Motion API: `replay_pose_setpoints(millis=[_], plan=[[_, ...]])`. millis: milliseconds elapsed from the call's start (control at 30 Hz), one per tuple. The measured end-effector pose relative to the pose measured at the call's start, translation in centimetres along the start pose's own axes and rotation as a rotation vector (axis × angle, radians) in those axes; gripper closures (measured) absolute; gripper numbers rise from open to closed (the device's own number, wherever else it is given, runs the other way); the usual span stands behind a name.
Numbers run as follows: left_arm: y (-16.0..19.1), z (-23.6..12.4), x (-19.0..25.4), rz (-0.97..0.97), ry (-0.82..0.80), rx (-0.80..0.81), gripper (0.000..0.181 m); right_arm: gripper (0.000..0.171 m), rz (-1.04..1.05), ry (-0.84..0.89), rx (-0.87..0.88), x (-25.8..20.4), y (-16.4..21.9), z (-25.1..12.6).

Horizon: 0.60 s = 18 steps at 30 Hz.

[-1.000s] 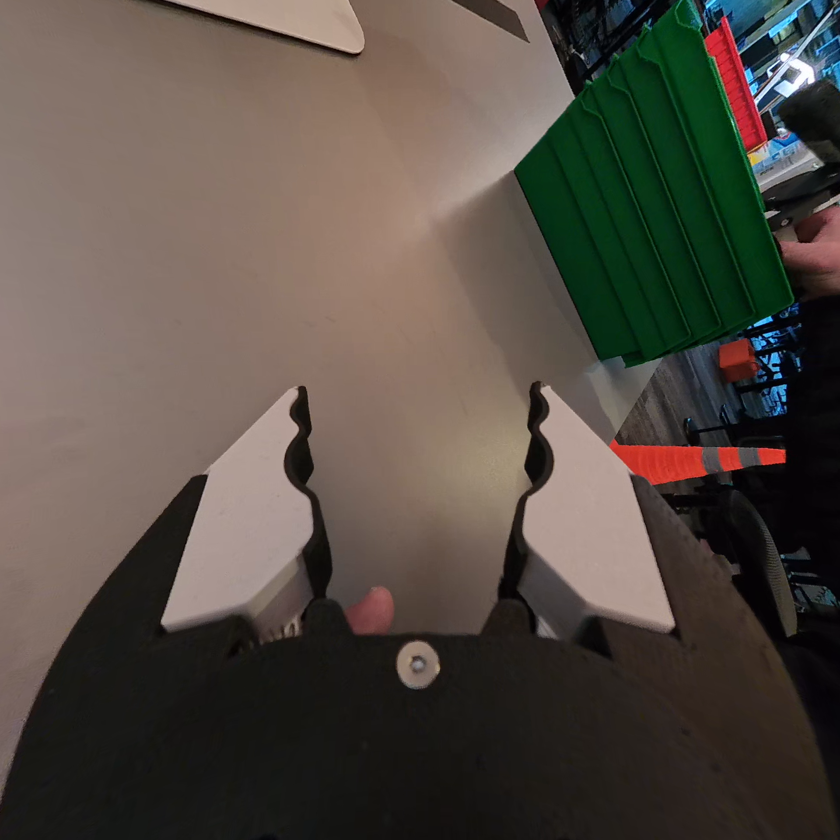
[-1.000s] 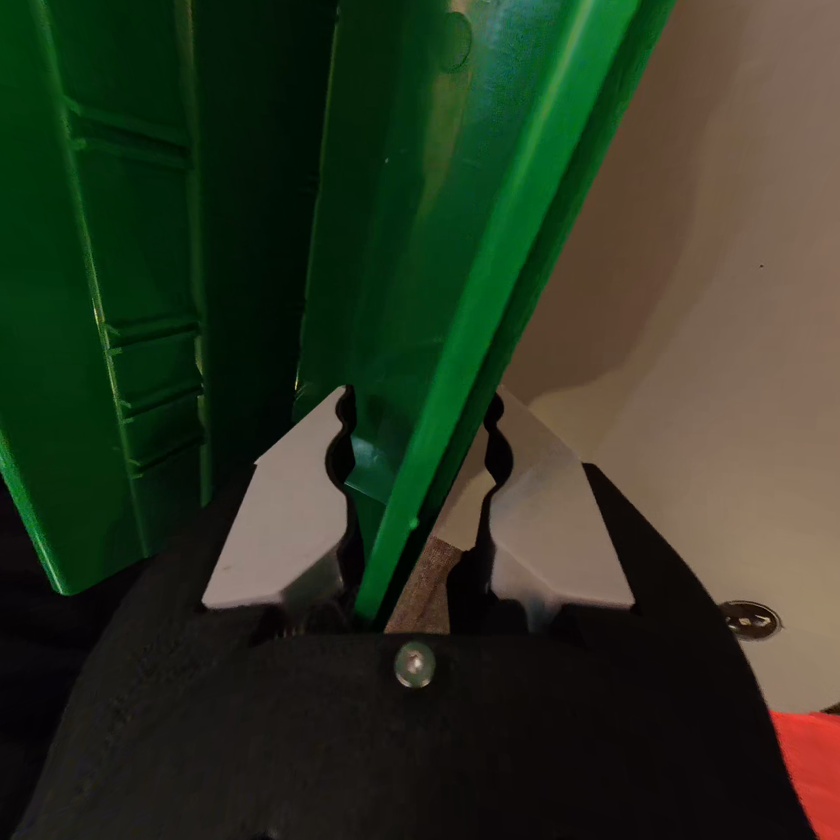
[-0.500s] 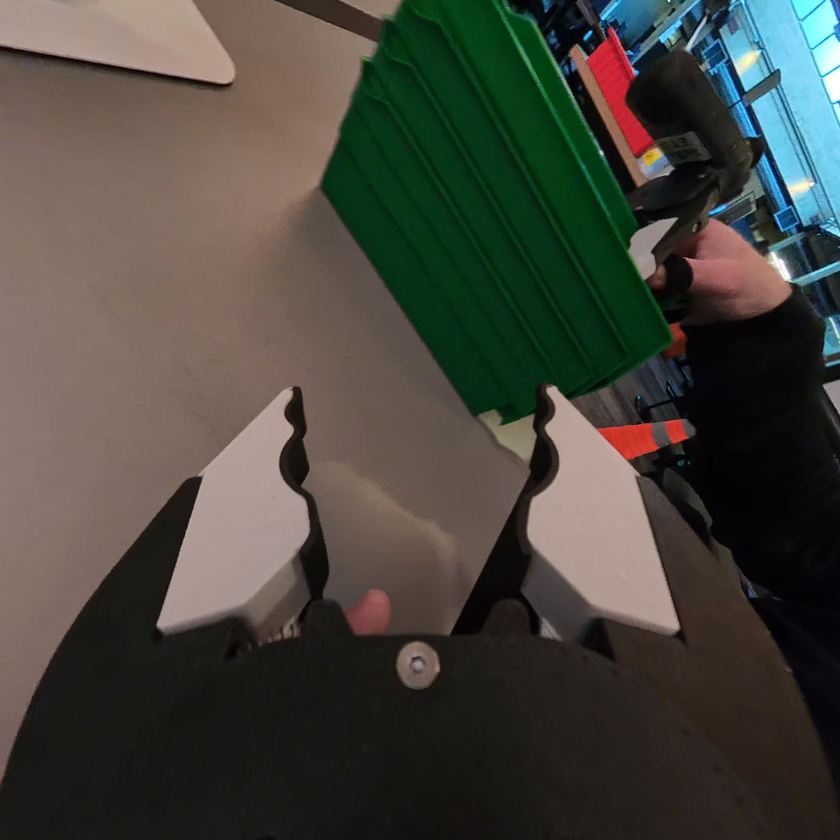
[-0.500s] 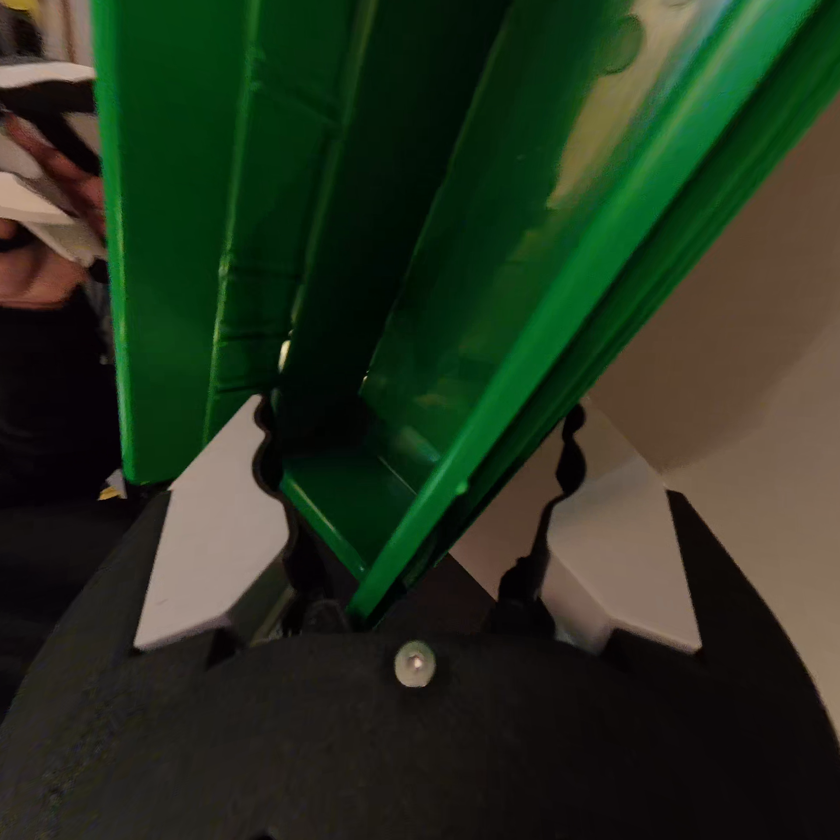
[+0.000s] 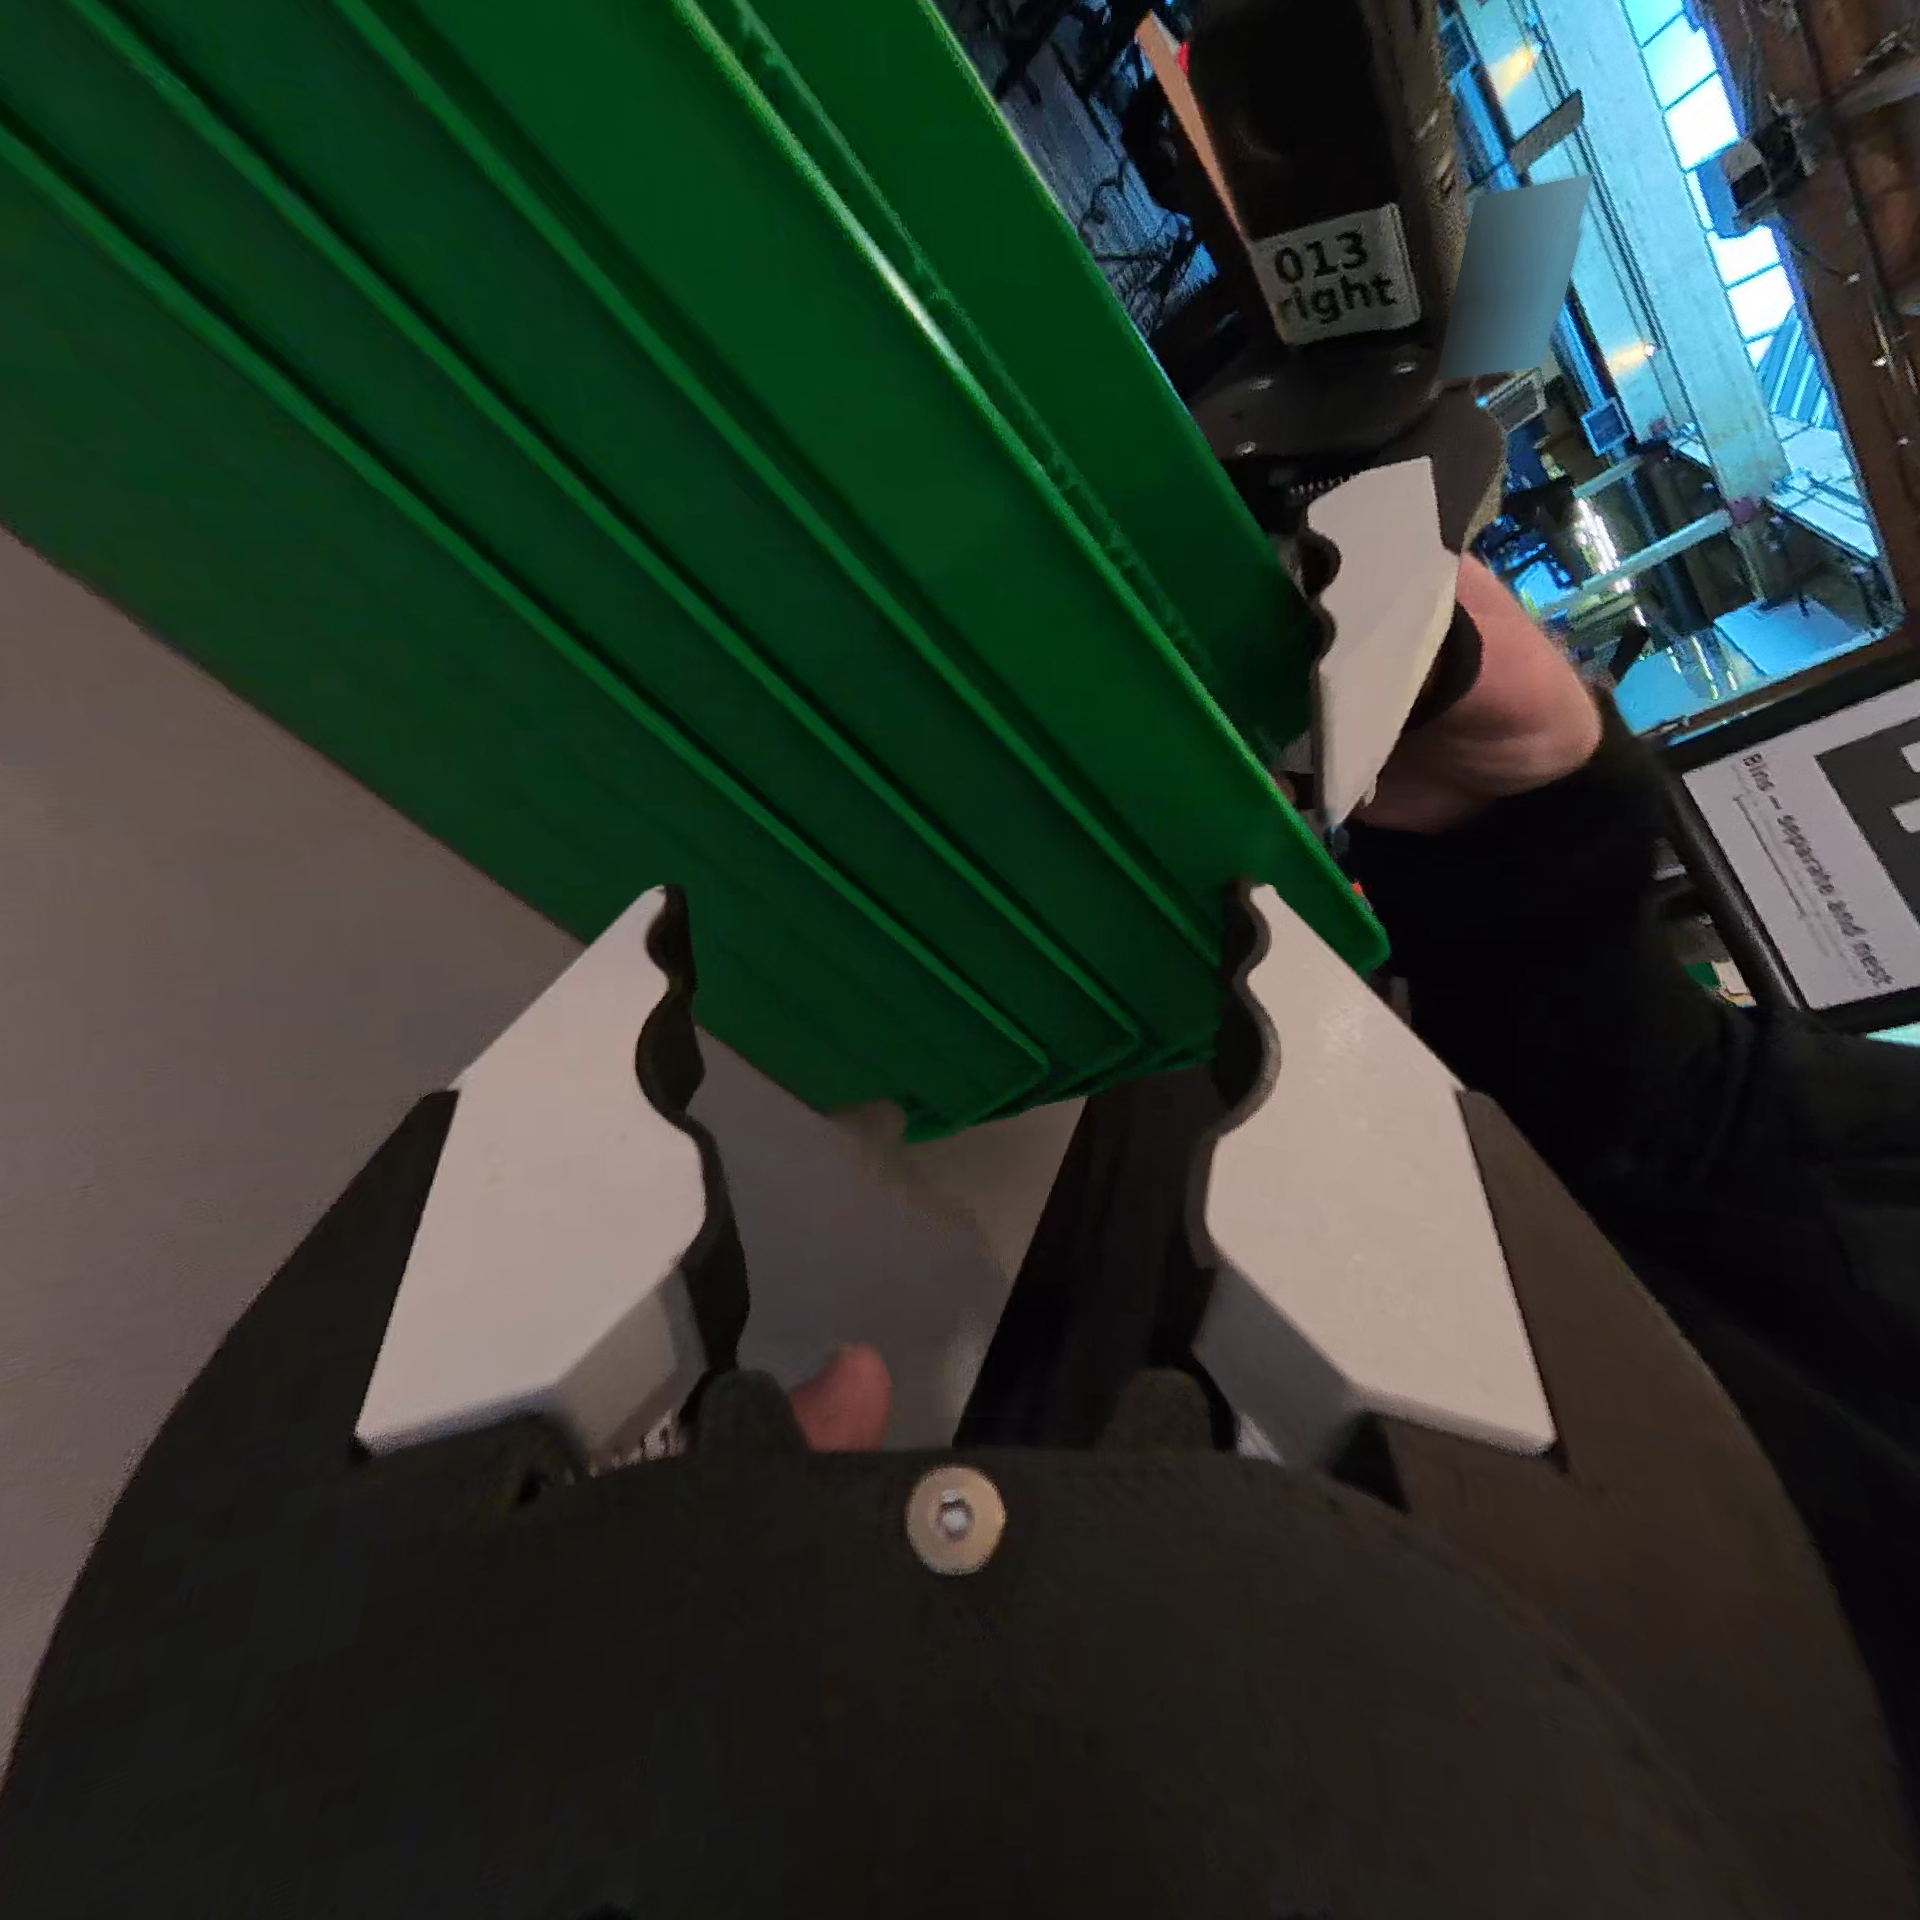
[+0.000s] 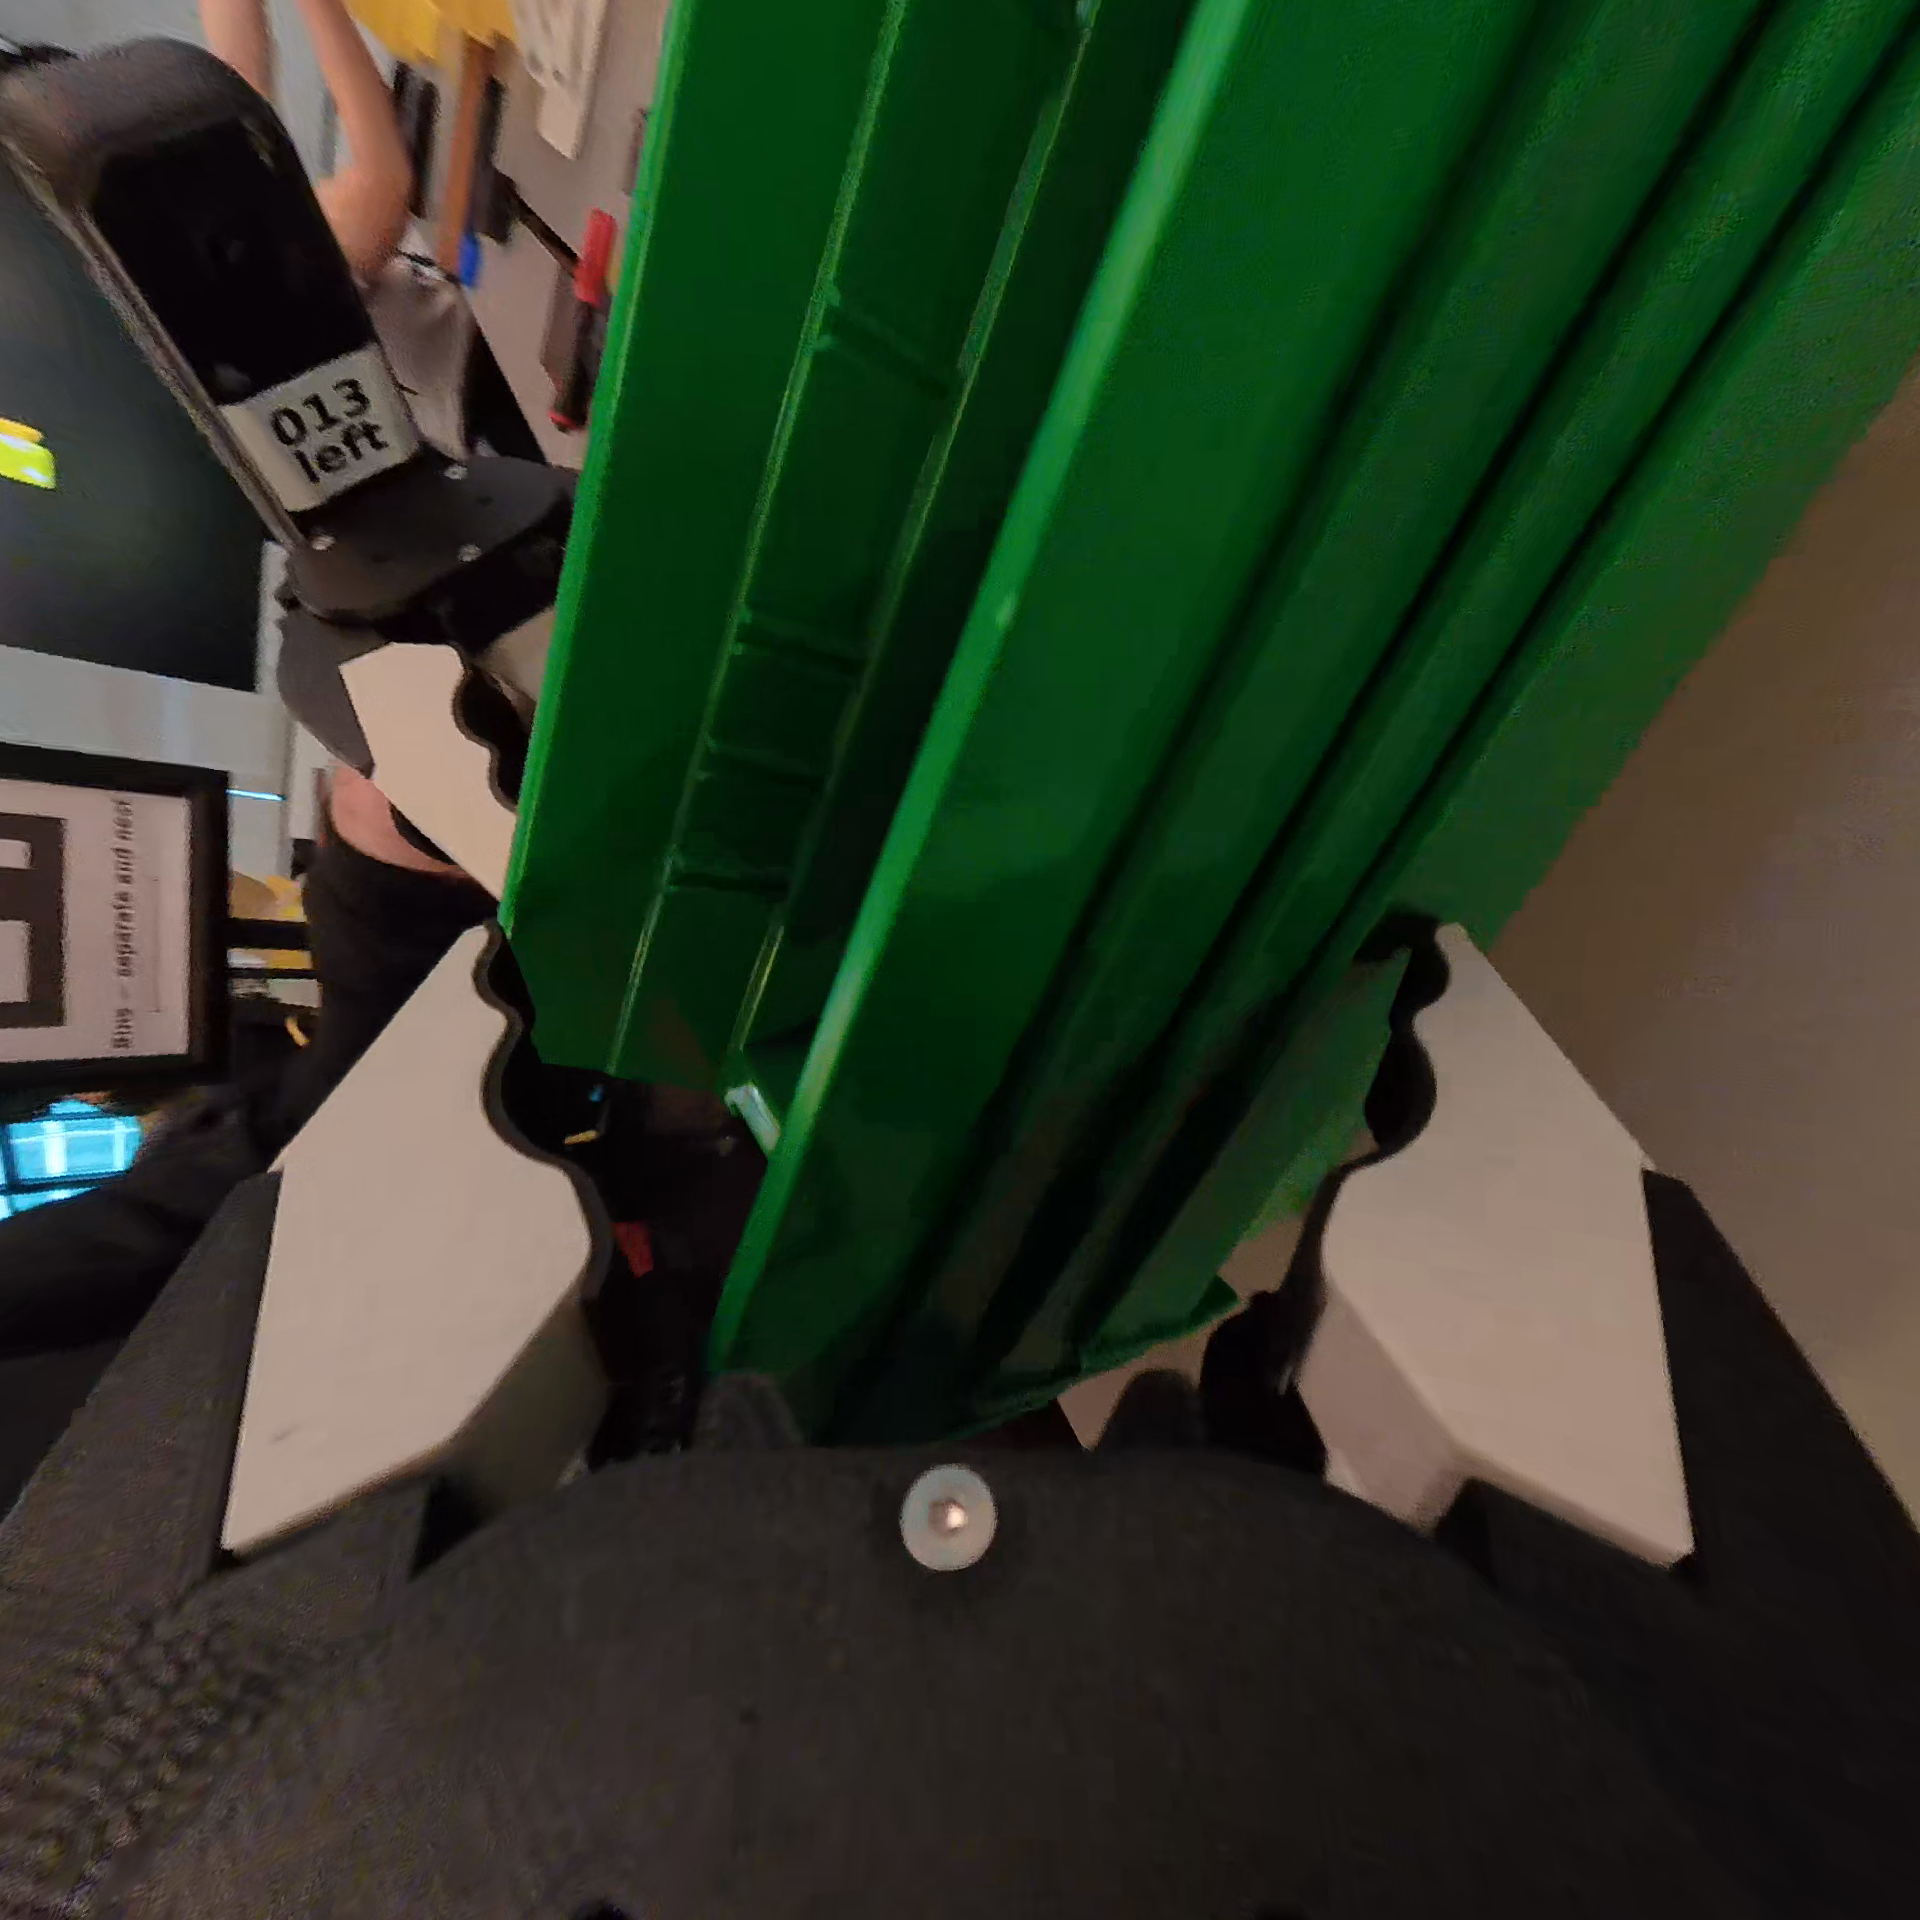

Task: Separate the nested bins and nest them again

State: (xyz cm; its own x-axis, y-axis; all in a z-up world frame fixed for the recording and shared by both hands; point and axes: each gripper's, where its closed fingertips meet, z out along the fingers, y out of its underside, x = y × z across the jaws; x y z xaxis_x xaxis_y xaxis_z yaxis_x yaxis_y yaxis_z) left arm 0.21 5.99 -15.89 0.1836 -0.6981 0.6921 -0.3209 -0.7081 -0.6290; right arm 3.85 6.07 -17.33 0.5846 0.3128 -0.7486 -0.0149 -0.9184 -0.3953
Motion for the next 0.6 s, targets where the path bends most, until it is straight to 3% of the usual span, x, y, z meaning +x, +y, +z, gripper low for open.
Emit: replay_pose_setpoints(millis=[233,467,600], plan=[[0.6,-4.4,-1.9,0.007,-0.010,-0.030,0.076,0.014,0.017,-0.140,0.025,-3.1,-2.2,4.3],[-0.1,-9.8,-4.3,-0.059,-0.002,0.059,0.093,0.012,0.039,-0.173,0.079,-5.3,-4.4,8.4],[-0.7,-13.1,-5.9,-0.072,-0.065,0.129,0.094,0.013,0.051,-0.212,0.101,-6.7,-5.6,10.6]])
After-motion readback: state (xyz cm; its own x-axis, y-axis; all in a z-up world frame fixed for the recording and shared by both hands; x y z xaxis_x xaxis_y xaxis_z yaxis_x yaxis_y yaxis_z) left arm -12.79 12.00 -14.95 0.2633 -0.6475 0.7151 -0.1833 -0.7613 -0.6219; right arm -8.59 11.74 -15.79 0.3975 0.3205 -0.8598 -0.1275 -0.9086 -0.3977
